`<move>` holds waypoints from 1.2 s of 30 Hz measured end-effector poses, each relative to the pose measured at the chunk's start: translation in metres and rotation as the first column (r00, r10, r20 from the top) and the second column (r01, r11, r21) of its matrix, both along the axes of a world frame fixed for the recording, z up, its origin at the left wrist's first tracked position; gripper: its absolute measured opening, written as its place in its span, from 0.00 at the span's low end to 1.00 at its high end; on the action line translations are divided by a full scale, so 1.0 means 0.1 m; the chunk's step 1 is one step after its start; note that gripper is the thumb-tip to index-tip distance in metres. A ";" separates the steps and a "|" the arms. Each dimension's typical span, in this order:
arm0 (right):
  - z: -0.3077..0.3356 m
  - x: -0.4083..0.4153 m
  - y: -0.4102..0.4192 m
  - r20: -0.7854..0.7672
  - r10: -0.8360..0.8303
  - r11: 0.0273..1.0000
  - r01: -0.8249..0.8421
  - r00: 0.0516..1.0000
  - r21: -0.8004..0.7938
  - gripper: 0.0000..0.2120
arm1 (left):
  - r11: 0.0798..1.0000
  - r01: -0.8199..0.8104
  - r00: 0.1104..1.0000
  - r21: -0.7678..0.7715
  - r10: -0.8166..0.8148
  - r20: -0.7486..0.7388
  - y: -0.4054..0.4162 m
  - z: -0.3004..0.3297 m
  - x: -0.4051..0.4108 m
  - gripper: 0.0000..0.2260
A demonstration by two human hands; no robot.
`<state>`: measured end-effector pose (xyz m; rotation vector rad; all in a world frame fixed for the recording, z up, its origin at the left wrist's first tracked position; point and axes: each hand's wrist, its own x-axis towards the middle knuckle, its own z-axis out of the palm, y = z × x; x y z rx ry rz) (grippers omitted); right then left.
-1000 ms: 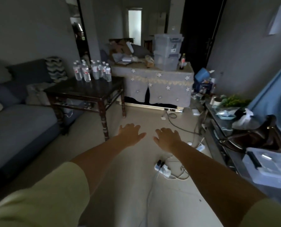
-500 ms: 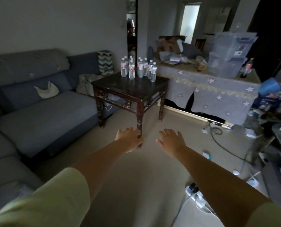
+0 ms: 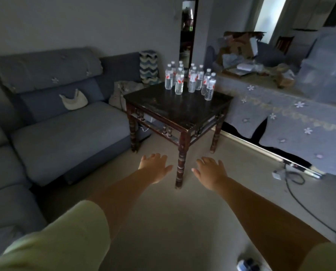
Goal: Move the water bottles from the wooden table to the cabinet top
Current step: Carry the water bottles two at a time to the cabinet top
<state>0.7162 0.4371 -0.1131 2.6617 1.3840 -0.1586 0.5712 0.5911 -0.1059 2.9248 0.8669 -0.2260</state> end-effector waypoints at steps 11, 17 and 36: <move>-0.05 0.86 1.82 0.035 0.116 0.989 -0.119 0.993 0.092 0.22 | 0.991 -0.120 0.991 0.063 0.123 -0.044 1.70 0.12 0.72 0.22; 0.10 1.65 2.76 -0.002 0.021 0.997 -0.021 1.000 0.076 0.22 | 0.994 -0.102 0.993 0.027 0.101 0.053 2.79 0.27 1.50 0.22; -0.09 3.90 5.00 -0.100 -0.063 0.998 0.060 0.993 -0.037 0.25 | 0.997 -0.067 0.997 -0.026 0.066 -0.042 5.04 -0.07 3.88 0.26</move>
